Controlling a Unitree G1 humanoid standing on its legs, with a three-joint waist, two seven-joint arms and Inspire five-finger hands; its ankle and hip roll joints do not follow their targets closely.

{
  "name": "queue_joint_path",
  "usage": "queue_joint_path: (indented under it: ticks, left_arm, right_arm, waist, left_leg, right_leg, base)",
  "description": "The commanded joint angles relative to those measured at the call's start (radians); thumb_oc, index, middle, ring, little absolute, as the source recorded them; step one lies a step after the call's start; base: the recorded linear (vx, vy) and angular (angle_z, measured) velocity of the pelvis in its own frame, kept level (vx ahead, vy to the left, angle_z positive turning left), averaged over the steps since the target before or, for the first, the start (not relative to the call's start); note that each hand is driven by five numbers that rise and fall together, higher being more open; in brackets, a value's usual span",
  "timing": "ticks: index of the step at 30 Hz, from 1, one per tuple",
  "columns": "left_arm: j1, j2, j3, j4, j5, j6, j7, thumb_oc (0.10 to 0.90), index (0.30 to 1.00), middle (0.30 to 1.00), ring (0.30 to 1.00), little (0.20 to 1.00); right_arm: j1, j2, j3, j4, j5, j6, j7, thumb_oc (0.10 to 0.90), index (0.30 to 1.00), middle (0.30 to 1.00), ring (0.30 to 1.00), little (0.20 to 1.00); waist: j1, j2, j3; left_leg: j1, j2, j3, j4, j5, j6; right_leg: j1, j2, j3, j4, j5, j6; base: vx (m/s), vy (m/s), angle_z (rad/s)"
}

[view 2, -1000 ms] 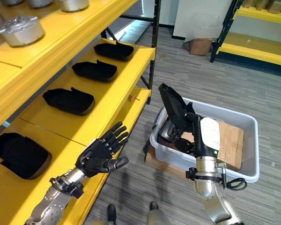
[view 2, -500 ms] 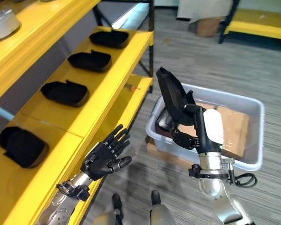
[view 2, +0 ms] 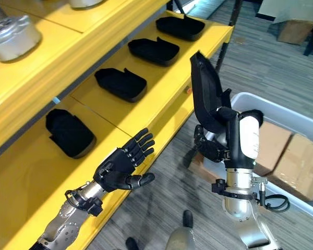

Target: Move parts from the plastic box to the shelf.

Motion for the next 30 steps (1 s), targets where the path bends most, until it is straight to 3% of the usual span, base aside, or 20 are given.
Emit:
queue_joint_path:
  ticks: [1,4,10,14,17,18,20,23,30]
  left_arm:
    - [0.006,0.011,0.021,-0.106,0.022,-0.055,-0.024,0.9,1.0,1.0,1.0,1.0]
    - [0.012,0.025,0.008,-0.094,0.029,-0.047,-0.035,0.9,1.0,1.0,1.0,1.0]
    - [0.059,0.081,0.026,-0.088,0.07,-0.003,-0.107,0.9,1.0,1.0,1.0,1.0]
    - [0.058,0.088,0.009,-0.085,0.094,0.017,-0.135,0.9,1.0,1.0,1.0,1.0]
    - [0.026,0.096,-0.01,-0.083,0.075,0.03,-0.165,0.9,1.0,1.0,1.0,1.0]
    - [0.022,0.098,-0.012,-0.083,0.075,0.029,-0.162,0.9,1.0,1.0,1.0,1.0]
    - [-0.001,0.096,-0.028,-0.064,0.073,0.01,-0.147,0.9,1.0,1.0,1.0,1.0]
    - [-0.008,0.09,-0.012,-0.059,0.058,0.01,-0.16,0.9,1.0,1.0,1.0,1.0]
    - [0.005,0.08,0.013,-0.042,0.07,0.035,-0.157,0.9,1.0,1.0,1.0,1.0]
  right_arm:
    - [-0.122,-0.021,-0.033,-0.064,-0.058,-0.094,-0.111,0.4,0.3,0.3,0.3,0.3]
    - [-0.133,-0.009,-0.032,-0.049,-0.088,-0.085,-0.137,0.4,0.3,0.3,0.3,0.3]
    - [-0.122,-0.023,-0.051,-0.064,-0.105,-0.001,-0.137,0.4,0.3,0.3,0.3,0.3]
    - [-0.091,-0.011,-0.059,-0.066,-0.101,0.035,-0.153,0.4,0.3,0.3,0.3,0.3]
    - [-0.046,0.007,-0.092,-0.054,-0.116,0.005,-0.186,0.4,0.3,0.3,0.3,0.3]
    - [-0.043,0.007,-0.094,-0.053,-0.118,-0.005,-0.193,0.4,0.3,0.3,0.3,0.3]
    - [-0.022,-0.003,-0.104,-0.054,-0.13,-0.039,-0.23,0.4,0.3,0.3,0.3,0.3]
    - [-0.024,-0.019,-0.114,-0.053,-0.119,-0.07,-0.252,0.4,0.3,0.3,0.3,0.3]
    - [-0.059,-0.037,-0.091,-0.059,-0.062,-0.104,-0.199,0.4,0.3,0.3,0.3,0.3]
  waist:
    - [-0.004,-0.02,-0.123]
    - [0.002,-0.026,-0.125]
    - [0.033,-0.051,-0.122]
    - [0.014,-0.056,-0.105]
    - [-0.007,-0.044,-0.106]
    - [-0.007,-0.043,-0.107]
    - [-0.015,-0.039,-0.103]
    - [-0.006,-0.037,-0.104]
    - [0.012,-0.022,-0.1]
  left_leg:
    - [0.02,0.043,0.004,0.016,-0.147,0.036]
    - [0.025,0.029,-0.005,-0.006,-0.155,0.045]
    - [0.031,0.002,-0.024,-0.044,-0.158,0.076]
    - [0.037,-0.006,-0.043,-0.046,-0.164,0.097]
    - [0.002,-0.009,-0.078,-0.047,-0.144,0.116]
    - [-0.006,-0.01,-0.081,-0.047,-0.138,0.118]
    - [-0.029,-0.03,-0.117,-0.047,-0.135,0.132]
    - [-0.063,-0.052,-0.138,-0.045,-0.119,0.129]
    - [-0.068,-0.087,-0.184,-0.041,-0.108,0.111]
  right_leg:
    - [0.023,0.165,0.039,-0.05,-0.091,-0.004]
    - [0.015,0.157,0.039,-0.053,-0.079,0.013]
    - [-0.015,0.107,0.019,-0.049,-0.037,0.074]
    - [-0.047,0.112,0.066,0.022,-0.049,0.082]
    - [-0.063,0.188,0.11,0.21,-0.166,0.049]
    - [-0.067,0.199,0.113,0.225,-0.17,0.042]
    - [-0.083,0.267,0.126,0.338,-0.242,0.002]
    - [-0.068,0.317,0.131,0.329,-0.287,-0.036]
    - [0.011,0.325,0.135,0.167,-0.266,-0.064]
  base:
    - [-0.11,0.196,0.32]
    - [-0.12,0.174,0.22]
    - [-0.17,0.27,0.26]
    - [-0.1,0.121,0.15]
    - [-0.17,0.111,0.58]
    - [-0.18,0.063,0.63]
    - [-0.2,0.029,0.46]
    - [-0.18,-0.02,0.26]
    - [-0.1,-0.12,-0.1]
